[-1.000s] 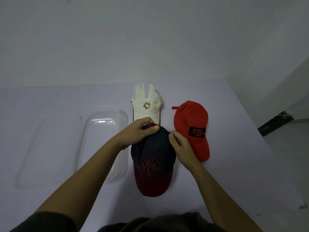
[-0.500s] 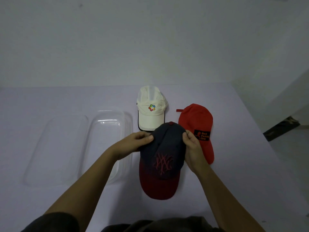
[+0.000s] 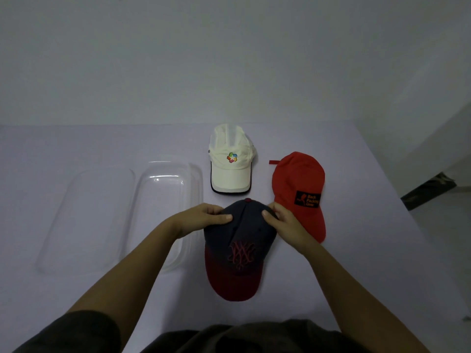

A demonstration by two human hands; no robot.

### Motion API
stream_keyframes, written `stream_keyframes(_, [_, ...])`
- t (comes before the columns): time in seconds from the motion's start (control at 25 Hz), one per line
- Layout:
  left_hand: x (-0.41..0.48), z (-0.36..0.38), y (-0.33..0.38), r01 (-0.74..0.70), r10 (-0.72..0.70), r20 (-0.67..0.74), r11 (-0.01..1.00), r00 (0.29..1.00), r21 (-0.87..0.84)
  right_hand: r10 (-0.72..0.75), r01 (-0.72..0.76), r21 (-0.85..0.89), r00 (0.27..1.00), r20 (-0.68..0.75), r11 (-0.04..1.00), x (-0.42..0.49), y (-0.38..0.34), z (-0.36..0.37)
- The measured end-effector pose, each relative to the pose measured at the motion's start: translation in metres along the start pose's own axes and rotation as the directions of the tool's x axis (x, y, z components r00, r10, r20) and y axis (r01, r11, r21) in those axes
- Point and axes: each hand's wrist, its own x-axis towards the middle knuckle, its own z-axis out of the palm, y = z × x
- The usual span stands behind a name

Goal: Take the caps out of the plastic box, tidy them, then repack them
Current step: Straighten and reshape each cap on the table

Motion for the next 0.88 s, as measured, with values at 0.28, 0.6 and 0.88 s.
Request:
stream_keyframes(0.28, [0.024, 0.018, -0.026, 0.059, -0.064, -0.210, 0.998, 0.976, -0.034, 0.193, -0.185, -0.228, 0.981, 0.010, 0.956, 0.010, 0.017, 0.006])
stream_keyframes(0.6, [0.029, 0.018, -0.024, 0.110, -0.113, -0.231, 0.994, 0.966, -0.023, 0.170, -0.156, -0.339, 0.985, 0.011, 0.928, 0.015, 0.012, 0.011])
stream_keyframes(0.88, [0.036, 0.021, -0.022, 0.102, -0.128, -0.254, 0.988, 0.959, -0.114, 0.243, -0.224, -0.192, 0.967, 0.082, 0.955, 0.020, 0.012, 0.011])
